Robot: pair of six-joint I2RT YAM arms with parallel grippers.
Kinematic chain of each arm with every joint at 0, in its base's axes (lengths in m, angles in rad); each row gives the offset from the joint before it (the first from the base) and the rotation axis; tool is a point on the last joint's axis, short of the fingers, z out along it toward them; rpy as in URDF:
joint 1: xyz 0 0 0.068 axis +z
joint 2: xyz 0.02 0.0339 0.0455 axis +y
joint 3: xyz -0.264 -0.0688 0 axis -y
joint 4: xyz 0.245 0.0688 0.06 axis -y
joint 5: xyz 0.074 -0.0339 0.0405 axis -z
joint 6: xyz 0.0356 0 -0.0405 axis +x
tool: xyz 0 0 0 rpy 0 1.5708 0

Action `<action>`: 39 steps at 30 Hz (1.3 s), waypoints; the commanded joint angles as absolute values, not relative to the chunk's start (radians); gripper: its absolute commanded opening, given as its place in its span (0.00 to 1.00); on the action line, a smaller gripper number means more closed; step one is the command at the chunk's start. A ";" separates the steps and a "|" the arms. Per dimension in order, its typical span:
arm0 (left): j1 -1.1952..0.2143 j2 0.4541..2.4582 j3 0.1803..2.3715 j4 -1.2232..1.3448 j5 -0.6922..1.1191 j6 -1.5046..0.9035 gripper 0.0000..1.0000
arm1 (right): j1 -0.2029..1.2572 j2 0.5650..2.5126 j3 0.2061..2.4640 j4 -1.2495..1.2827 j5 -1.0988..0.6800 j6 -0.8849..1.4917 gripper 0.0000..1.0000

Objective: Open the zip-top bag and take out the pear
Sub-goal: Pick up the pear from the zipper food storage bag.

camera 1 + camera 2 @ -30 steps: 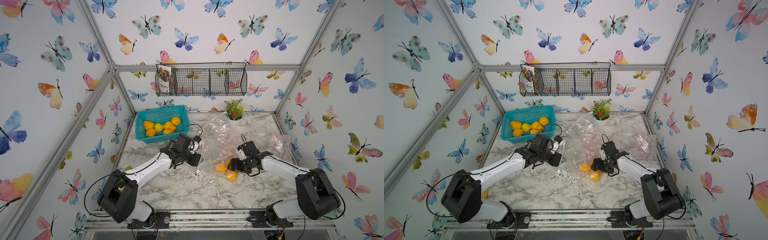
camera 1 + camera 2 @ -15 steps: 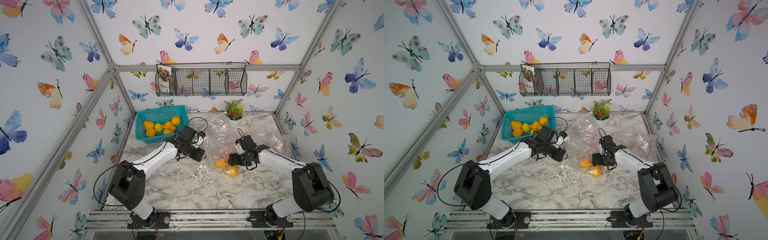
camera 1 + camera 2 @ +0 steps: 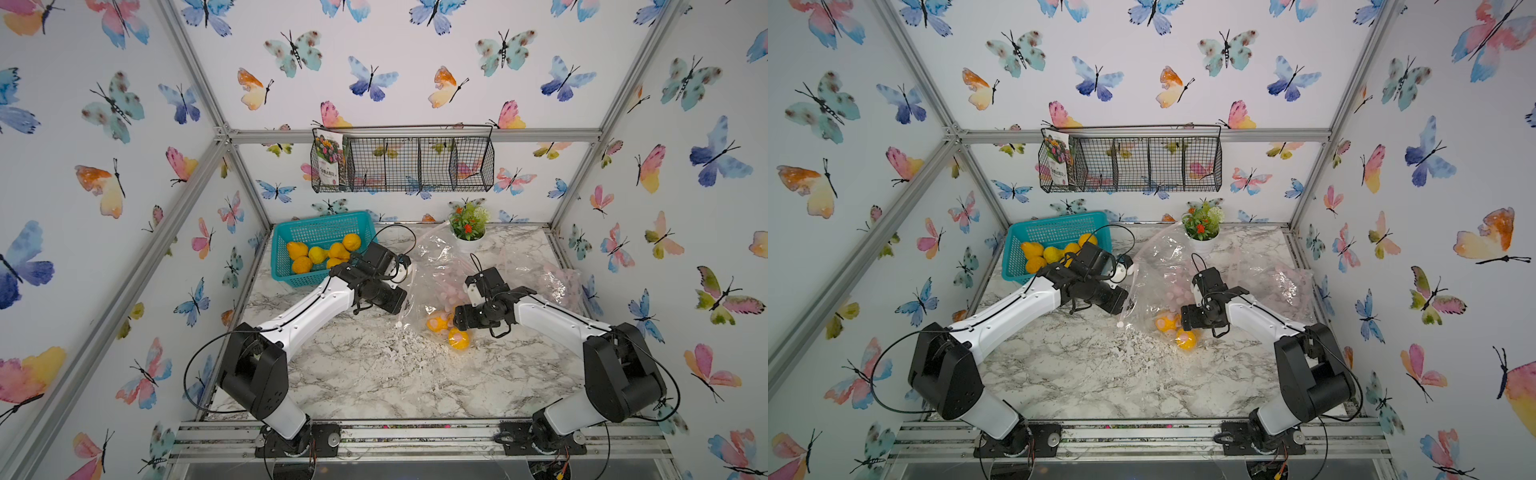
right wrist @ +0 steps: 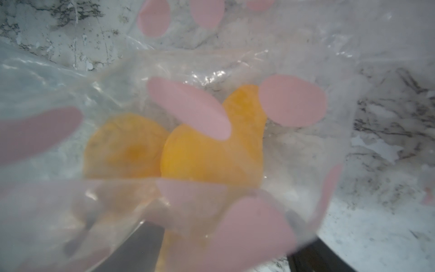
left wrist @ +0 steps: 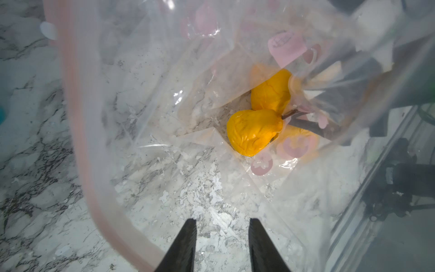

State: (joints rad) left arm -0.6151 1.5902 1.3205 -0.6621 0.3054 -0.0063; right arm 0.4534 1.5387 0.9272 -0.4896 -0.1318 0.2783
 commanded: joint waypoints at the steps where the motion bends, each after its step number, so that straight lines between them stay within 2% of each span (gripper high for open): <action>1: -0.611 1.582 1.353 -0.733 0.188 -0.005 0.41 | 0.460 1.552 0.958 -0.511 -0.131 0.256 0.82; 6: -0.615 1.572 1.363 -0.773 0.088 -0.023 0.57 | 0.460 1.551 0.962 -0.519 -0.130 0.253 0.82; 9: -0.617 1.571 1.363 -0.764 0.104 -0.021 0.59 | 0.462 1.548 0.964 -0.520 -0.136 0.256 0.81; 15: -0.616 1.505 1.250 -0.500 0.340 -0.041 0.49 | 0.466 1.547 0.967 -0.514 -0.161 0.254 0.80; 17: -0.615 1.492 1.194 -0.388 0.390 -0.066 0.49 | 0.466 1.548 0.967 -0.503 -0.192 0.252 0.80; 24: -0.619 1.578 1.136 -0.236 0.625 -0.065 0.48 | 0.476 1.556 0.954 -0.436 -0.275 0.279 0.79; 30: -0.635 1.701 1.140 -0.296 0.565 -0.046 0.46 | 0.492 1.630 0.967 -0.411 -0.248 0.289 0.79; 34: -0.643 1.709 1.092 -0.278 0.495 -0.060 0.44 | 0.495 1.676 0.979 -0.416 -0.185 0.298 0.77; 36: -0.643 1.685 1.041 -0.227 0.466 -0.085 0.43 | 0.495 1.685 0.983 -0.415 -0.142 0.302 0.73; 39: -0.643 1.642 0.969 -0.161 0.415 -0.133 0.41 | 0.495 1.695 1.001 -0.447 -0.044 0.306 0.62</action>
State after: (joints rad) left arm -0.6373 1.7008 1.0286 -0.2344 0.4873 -0.0807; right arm 0.4950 1.6806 0.9764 -0.4156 -0.1635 0.2974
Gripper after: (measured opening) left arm 0.411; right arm 0.628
